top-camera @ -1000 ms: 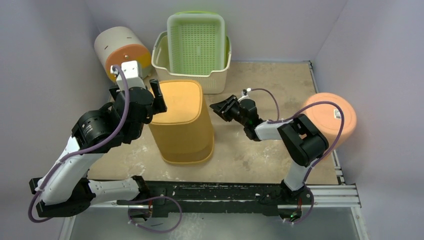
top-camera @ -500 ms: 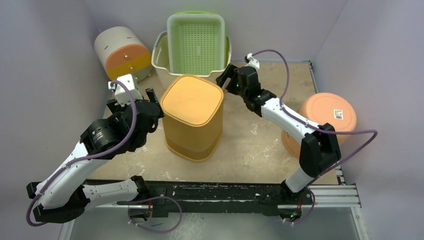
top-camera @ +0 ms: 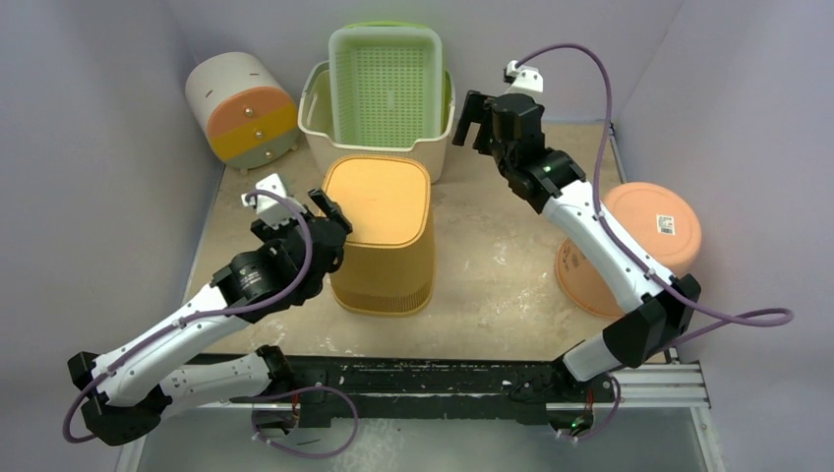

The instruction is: Turn the large container upside down

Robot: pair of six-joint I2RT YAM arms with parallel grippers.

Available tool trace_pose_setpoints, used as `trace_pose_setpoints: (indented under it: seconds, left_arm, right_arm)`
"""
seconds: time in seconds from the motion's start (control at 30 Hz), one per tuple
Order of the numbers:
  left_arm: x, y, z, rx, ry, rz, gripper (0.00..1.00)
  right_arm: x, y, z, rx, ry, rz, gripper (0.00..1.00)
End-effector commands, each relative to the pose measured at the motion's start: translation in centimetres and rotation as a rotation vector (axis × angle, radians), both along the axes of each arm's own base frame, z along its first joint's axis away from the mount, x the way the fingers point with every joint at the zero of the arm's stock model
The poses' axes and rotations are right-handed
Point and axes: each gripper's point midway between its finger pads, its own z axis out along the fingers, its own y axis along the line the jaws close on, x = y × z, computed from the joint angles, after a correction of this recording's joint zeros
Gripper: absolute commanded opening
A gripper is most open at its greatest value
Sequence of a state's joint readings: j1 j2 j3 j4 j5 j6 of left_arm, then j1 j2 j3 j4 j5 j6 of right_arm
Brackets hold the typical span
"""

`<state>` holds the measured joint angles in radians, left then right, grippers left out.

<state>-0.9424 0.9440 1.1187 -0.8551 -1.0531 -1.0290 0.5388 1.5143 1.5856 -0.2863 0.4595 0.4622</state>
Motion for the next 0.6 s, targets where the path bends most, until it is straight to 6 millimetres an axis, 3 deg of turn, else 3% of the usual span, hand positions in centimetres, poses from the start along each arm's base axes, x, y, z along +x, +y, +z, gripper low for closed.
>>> trace_pose_setpoints:
  seconds: [0.0,0.17,0.33,0.57]
  left_arm:
    - [0.4,-2.1,-4.4,0.048,0.076,-0.082,0.82]
    - [2.3,-6.6,-6.6,-0.023,0.075,-0.186,0.82]
    - [4.4,-14.1,-8.6,-0.098,0.117,-0.362,0.81]
    - [9.8,-22.1,-9.3,-0.073,0.113,-0.465,0.81]
  right_arm:
    - [-1.6,-3.4,5.3,-0.049,-0.083,-0.055,1.0]
    - [-2.6,-6.6,8.0,-0.068,-0.116,-0.115,1.0]
    - [-3.4,-10.9,10.4,-0.116,-0.158,-0.203,1.0]
    - [-3.2,-15.3,10.6,-0.132,-0.168,-0.262,1.0]
